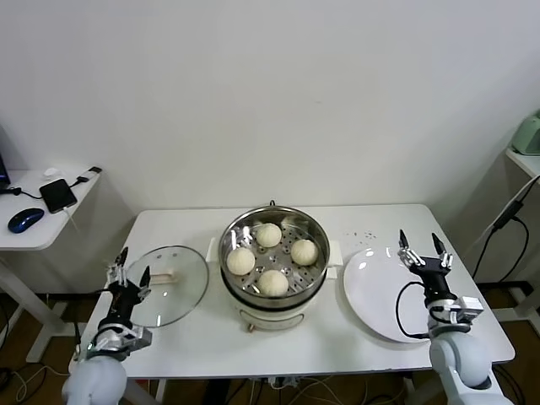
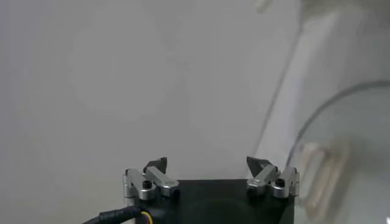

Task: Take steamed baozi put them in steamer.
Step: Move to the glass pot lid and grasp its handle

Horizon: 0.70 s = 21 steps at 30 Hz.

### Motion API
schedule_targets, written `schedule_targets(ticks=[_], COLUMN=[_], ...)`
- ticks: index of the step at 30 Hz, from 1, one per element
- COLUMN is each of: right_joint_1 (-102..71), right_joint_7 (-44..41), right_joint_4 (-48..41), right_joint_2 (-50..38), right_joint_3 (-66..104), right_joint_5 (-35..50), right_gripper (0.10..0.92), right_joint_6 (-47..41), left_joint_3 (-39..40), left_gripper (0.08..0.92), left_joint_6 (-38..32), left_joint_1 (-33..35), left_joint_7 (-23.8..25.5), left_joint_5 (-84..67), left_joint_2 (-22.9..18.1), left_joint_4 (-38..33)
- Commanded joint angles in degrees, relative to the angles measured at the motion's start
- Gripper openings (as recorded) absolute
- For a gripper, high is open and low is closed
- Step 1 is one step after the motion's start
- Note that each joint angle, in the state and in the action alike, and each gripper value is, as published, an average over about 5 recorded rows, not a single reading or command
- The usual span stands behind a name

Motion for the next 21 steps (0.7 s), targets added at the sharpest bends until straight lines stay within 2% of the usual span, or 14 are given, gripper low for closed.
schedule_targets(ticks=[1, 11, 21], right_joint_1=[-0.9, -0.3, -0.3], right_joint_7=[1.3, 1.7, 2.7], right_joint_4=[-0.6, -1.4, -1.9], right_joint_2=[0.6, 1.1, 1.3], right_joint_3=[0.6, 0.1, 0.1], right_joint_5=[-0.1, -0.3, -1.3], right_gripper=[0.823, 0.823, 0.823], right_joint_6=[0.4, 0.3, 0.9], left_joint_3=[6.4, 9.2, 8.7], left_gripper=[0.823, 0.823, 0.823], left_joint_6=[4.8, 7.9, 7.8], left_joint_1=[-2.9, -4.0, -5.9], left_joint_7=[-6.1, -8.0, -7.0], left_joint_5=[16.4, 20.7, 23.5], left_joint_2=[3.1, 3.0, 2.8], left_joint_4=[9.7, 12.1, 15.0])
